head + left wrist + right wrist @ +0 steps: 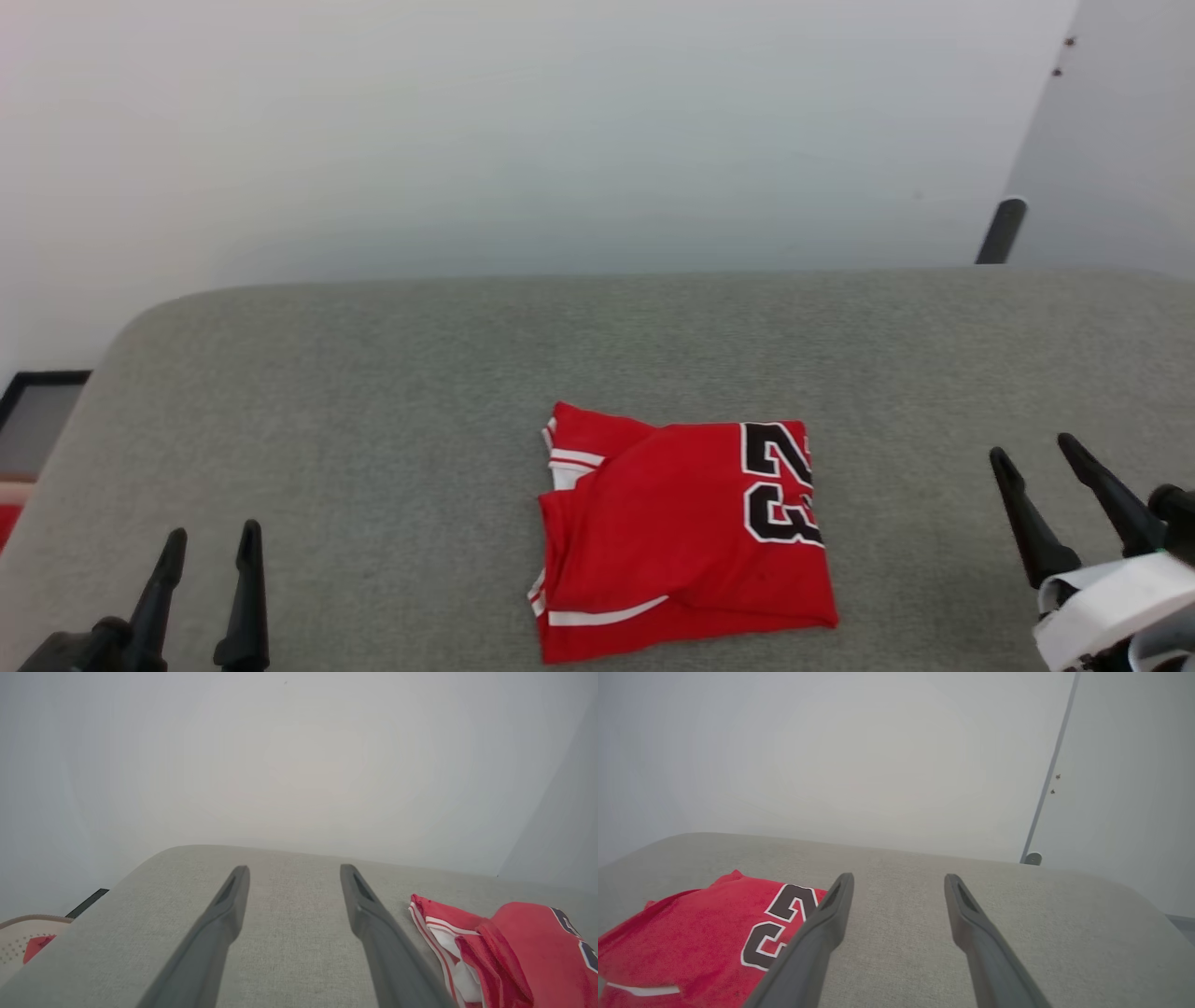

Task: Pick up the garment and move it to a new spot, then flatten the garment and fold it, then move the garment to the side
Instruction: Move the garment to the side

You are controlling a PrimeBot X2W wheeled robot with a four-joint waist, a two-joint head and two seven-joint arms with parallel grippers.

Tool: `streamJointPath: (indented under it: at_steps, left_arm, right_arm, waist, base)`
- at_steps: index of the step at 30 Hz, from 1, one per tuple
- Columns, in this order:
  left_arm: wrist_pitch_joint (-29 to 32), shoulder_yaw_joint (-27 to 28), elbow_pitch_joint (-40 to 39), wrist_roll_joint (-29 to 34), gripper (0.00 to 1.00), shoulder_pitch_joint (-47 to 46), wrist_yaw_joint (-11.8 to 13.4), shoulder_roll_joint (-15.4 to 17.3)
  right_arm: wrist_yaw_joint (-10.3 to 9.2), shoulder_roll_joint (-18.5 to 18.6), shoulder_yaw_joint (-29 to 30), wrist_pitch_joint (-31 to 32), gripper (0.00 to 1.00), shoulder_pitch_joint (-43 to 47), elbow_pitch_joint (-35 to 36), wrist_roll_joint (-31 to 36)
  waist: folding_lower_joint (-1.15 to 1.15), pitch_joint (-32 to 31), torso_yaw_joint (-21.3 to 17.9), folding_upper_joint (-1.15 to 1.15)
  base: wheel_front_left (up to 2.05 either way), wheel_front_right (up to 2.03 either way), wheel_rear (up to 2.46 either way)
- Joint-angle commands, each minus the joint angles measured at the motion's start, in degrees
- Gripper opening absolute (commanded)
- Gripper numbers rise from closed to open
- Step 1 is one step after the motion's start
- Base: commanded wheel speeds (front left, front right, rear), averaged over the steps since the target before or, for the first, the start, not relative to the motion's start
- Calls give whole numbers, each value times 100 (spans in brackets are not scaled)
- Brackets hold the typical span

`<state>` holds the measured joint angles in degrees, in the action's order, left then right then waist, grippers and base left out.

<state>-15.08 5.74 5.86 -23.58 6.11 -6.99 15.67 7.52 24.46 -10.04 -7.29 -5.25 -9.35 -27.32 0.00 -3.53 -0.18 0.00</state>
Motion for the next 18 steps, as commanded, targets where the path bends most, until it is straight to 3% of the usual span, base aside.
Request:
streamJointPath:
  at_steps: [1,9,18]
  left_arm:
    - [-4,6,13,42,100,-51,2,14]
    - [19,-115,126,27,100,-137,36,-29]
    - [30,-336,268,-10,100,-235,22,-127]
  right_arm:
    - [-7,0,-96,79,100,-92,28,-63]
    - [-7,64,-567,683,100,-430,-229,-309]
    - [-7,206,-988,1930,100,-627,-641,-778]
  waist:
    - [0,19,166,0]
    - [0,66,682,0]
    - [0,158,1207,0]
  base:
    - [0,0,0]
    - [0,0,0]
    - [0,0,0]
